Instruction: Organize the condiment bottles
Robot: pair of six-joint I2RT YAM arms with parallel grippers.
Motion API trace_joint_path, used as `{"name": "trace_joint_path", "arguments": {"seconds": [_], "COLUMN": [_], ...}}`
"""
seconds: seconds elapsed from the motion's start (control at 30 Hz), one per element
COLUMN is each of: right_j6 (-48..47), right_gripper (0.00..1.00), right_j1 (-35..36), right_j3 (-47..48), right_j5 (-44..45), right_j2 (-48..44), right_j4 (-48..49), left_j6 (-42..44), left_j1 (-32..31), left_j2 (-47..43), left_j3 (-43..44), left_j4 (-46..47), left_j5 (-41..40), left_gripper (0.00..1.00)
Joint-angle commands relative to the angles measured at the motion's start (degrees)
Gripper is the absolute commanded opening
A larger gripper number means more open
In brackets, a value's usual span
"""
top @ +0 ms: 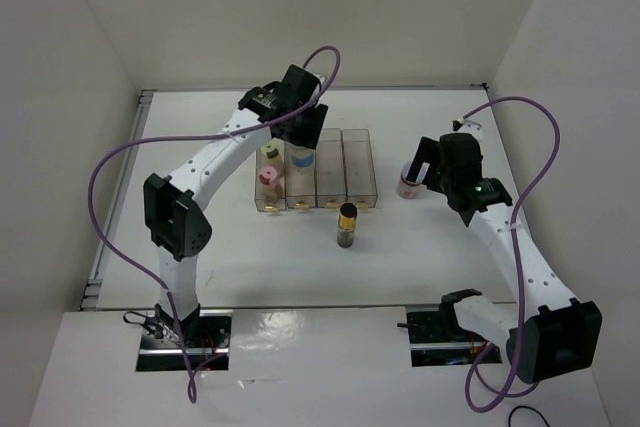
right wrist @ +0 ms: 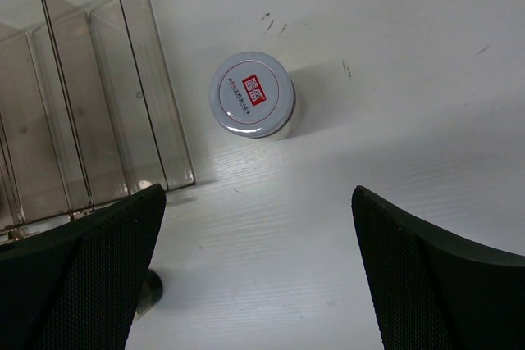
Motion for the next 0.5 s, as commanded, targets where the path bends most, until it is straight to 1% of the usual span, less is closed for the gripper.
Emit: {"name": "trace_joint_path", "arguments": {"seconds": [0.0, 0.47], "right_j6": [0.20, 0.20], "right_gripper": [0.98, 0.98], "right_j1": [-0.15, -0.15], "right_j3": [-0.08, -0.08], "right_j5": [0.15, 0.15], "right_j2": [0.27, 0.79], "right_j4": [2.40, 2.40], "left_j6": [1.29, 1.29], "left_j1": [-0.32, 1.26], "left_j2": [-0.59, 0.65], "left_j3": [1.50, -1.66], "left_j4": [4.88, 6.20], "left_j5": [1.75, 2.28], "left_gripper": [0.55, 0.55]}}
